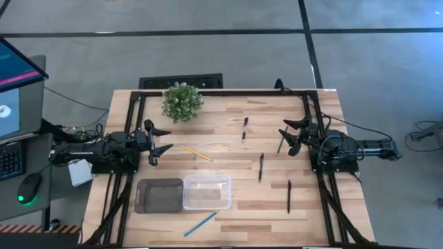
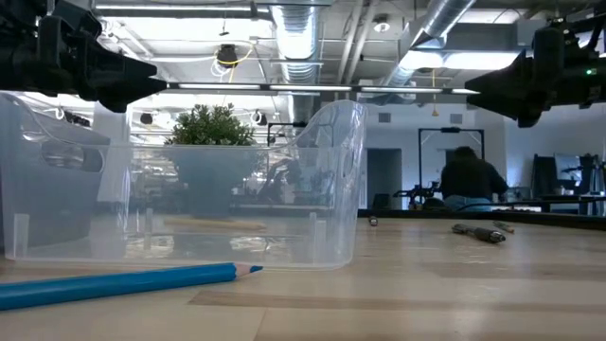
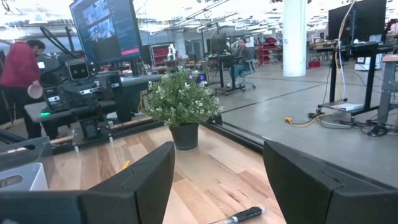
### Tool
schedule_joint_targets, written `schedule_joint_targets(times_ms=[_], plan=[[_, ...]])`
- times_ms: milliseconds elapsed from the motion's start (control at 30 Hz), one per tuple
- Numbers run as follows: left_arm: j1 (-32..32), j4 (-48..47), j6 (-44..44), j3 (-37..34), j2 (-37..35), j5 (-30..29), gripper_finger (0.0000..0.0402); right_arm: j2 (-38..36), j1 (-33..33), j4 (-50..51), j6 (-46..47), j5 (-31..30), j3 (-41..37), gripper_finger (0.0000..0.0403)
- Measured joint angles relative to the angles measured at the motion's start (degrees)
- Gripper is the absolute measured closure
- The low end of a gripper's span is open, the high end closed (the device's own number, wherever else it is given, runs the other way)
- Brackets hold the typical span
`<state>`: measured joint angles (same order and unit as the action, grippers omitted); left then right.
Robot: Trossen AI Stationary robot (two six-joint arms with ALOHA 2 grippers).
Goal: Sort pens & pencils
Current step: Put the yellow pencil into the black bin
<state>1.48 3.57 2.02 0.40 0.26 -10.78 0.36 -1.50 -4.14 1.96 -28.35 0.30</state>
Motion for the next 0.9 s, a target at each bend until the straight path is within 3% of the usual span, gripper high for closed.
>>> schedule_joint_targets(times_ms=[167,333,400,667,900], plan=[[0.00,0.11,-4.24,0.00,0.01,-0.79,0.0145,-0.01,0.00,0.00,0.13,0.01,0.01,0.0135],[0.02,-0.32,-8.35,0.52,-0.01,-9.95,0.0146,-0.02,0.00,0.01,0.13,0.00,0.01,0.0135],[0.02,-0.62,-8.68,0.75,-0.01,-10.86,0.0146,-0.02,0.02,0.00,0.13,0.00,0.02,0.0135],[0.02,1.32,-4.83,3.09,0.73,-2.23,0.0146,0.00,0.02,0.00,0.08,0.00,0.01,0.0135],[0.02,1.32,-4.74,6.36,9.55,-0.40,0.0146,0.00,0.09,0.00,0.02,-0.08,0.02,0.0135]])
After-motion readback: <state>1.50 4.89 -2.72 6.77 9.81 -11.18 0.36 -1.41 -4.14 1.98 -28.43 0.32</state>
